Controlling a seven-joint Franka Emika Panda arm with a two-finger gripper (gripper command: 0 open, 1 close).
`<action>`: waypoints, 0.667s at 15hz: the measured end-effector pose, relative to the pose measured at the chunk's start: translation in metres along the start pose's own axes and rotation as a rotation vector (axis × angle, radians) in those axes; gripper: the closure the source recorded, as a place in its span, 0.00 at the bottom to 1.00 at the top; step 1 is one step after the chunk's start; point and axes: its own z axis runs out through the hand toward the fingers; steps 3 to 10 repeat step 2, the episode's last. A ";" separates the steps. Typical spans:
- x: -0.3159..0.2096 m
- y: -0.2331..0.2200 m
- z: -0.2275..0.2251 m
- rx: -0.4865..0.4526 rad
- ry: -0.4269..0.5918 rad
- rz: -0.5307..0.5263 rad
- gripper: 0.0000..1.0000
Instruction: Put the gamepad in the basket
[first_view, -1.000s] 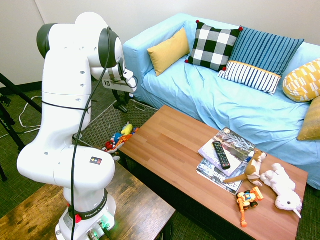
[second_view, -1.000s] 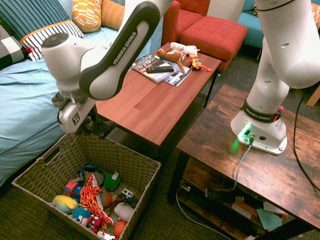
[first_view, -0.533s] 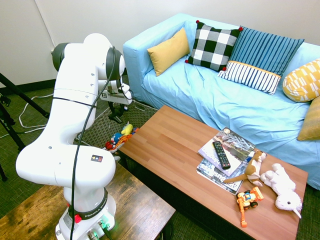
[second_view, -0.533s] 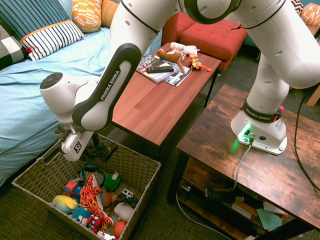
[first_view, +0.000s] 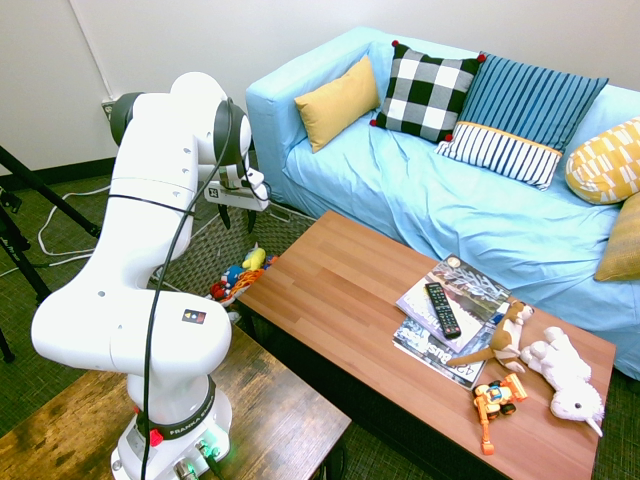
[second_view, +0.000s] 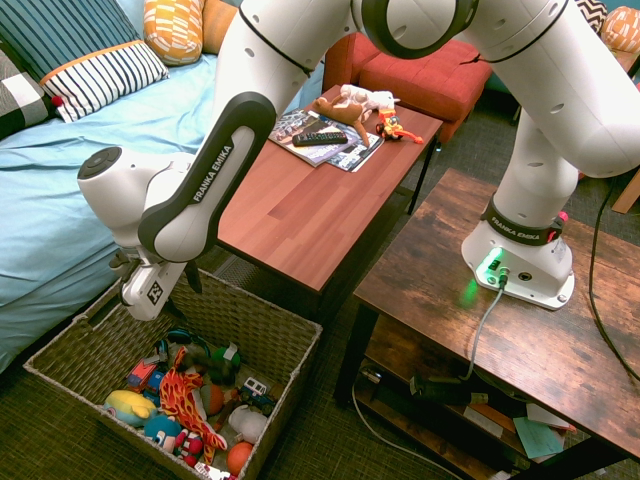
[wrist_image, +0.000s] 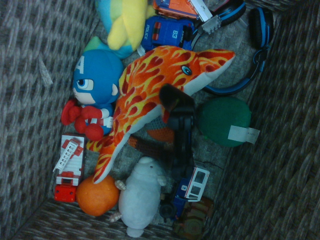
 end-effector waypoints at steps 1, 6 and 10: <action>0.001 0.000 -0.001 -0.001 0.000 0.002 0.00; 0.002 0.000 -0.001 -0.003 -0.001 0.004 0.00; 0.002 0.000 -0.001 -0.003 -0.001 0.004 0.00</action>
